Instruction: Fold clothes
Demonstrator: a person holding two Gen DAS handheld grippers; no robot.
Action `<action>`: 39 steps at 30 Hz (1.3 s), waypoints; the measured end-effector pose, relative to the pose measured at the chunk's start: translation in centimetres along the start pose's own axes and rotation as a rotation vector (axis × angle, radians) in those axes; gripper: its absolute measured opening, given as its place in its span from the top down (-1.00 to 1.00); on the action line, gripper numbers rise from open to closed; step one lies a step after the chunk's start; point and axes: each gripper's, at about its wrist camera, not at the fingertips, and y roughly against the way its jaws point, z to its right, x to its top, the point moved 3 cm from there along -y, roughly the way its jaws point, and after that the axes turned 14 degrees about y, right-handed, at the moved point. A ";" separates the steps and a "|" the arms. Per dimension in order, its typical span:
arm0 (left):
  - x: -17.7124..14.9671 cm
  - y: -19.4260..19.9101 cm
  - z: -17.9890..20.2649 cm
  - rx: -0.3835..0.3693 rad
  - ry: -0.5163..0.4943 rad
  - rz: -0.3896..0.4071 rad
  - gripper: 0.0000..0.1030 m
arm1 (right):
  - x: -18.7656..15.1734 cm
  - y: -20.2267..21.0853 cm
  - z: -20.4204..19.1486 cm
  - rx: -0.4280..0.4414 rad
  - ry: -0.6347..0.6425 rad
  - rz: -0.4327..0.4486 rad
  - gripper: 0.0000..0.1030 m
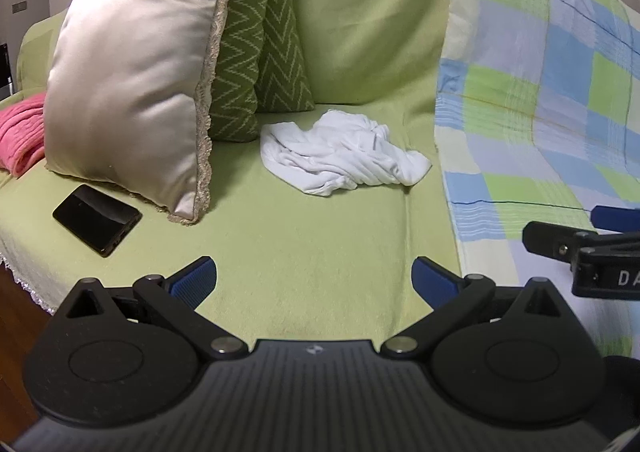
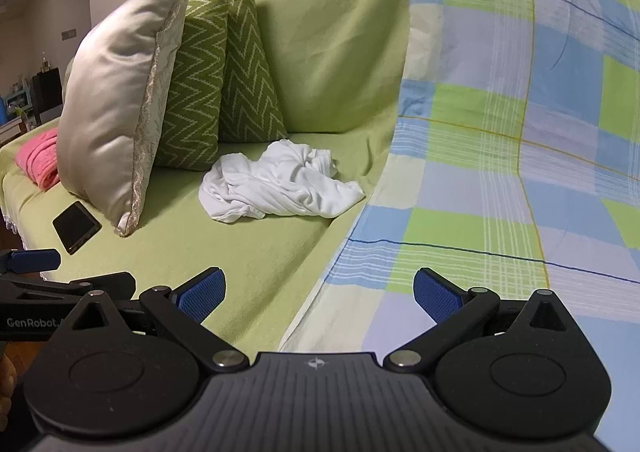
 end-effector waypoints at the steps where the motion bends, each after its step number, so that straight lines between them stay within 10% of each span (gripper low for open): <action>1: 0.0 0.0 0.0 -0.004 0.008 0.001 -0.99 | 0.0 0.0 0.1 0.001 0.000 0.000 -1.00; 39: -0.1 -0.7 0.3 -0.005 -0.007 -0.017 -0.99 | -0.1 -0.1 0.4 0.005 -0.002 -0.010 -1.00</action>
